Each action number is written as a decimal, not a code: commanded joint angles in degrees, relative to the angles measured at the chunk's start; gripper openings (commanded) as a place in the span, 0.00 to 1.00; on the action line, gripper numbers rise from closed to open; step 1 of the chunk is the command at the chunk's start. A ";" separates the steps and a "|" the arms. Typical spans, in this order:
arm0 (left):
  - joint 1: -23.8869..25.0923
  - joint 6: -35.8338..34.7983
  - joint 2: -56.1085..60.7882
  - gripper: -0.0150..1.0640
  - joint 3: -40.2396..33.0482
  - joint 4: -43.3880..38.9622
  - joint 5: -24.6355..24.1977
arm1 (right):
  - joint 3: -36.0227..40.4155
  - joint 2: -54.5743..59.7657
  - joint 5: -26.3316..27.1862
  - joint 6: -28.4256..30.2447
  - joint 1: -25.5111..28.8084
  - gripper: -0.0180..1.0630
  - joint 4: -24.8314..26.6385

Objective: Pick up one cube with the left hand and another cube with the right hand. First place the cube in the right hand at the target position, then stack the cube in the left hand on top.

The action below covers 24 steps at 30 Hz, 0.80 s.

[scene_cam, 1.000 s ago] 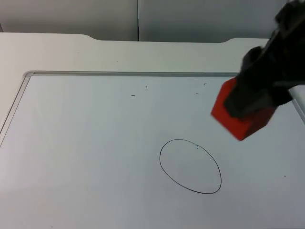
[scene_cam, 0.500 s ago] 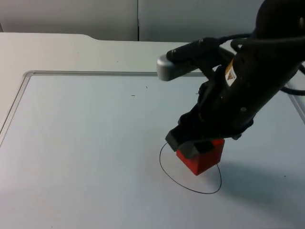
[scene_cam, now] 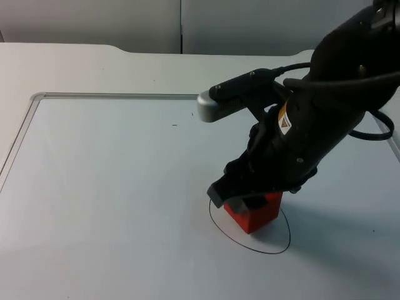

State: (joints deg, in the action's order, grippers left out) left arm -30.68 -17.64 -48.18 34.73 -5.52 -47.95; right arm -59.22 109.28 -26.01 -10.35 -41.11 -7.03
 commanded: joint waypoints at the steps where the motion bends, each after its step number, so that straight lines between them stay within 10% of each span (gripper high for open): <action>1: -0.24 -0.09 0.33 0.23 -0.15 0.43 0.44 | -0.33 0.21 1.30 -0.36 -0.22 0.01 -0.29; 17: -0.24 -0.09 0.33 0.23 -0.15 0.43 0.56 | -0.33 0.88 -0.65 -1.59 -0.22 0.02 -0.66; 24: -0.24 -0.09 0.33 0.23 -0.15 0.43 0.89 | -0.33 0.88 -0.65 -1.69 -0.22 0.35 -0.44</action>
State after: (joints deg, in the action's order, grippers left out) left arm -30.68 -17.64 -48.18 34.73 -5.52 -47.95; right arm -59.22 110.10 -26.54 -11.75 -41.11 -7.26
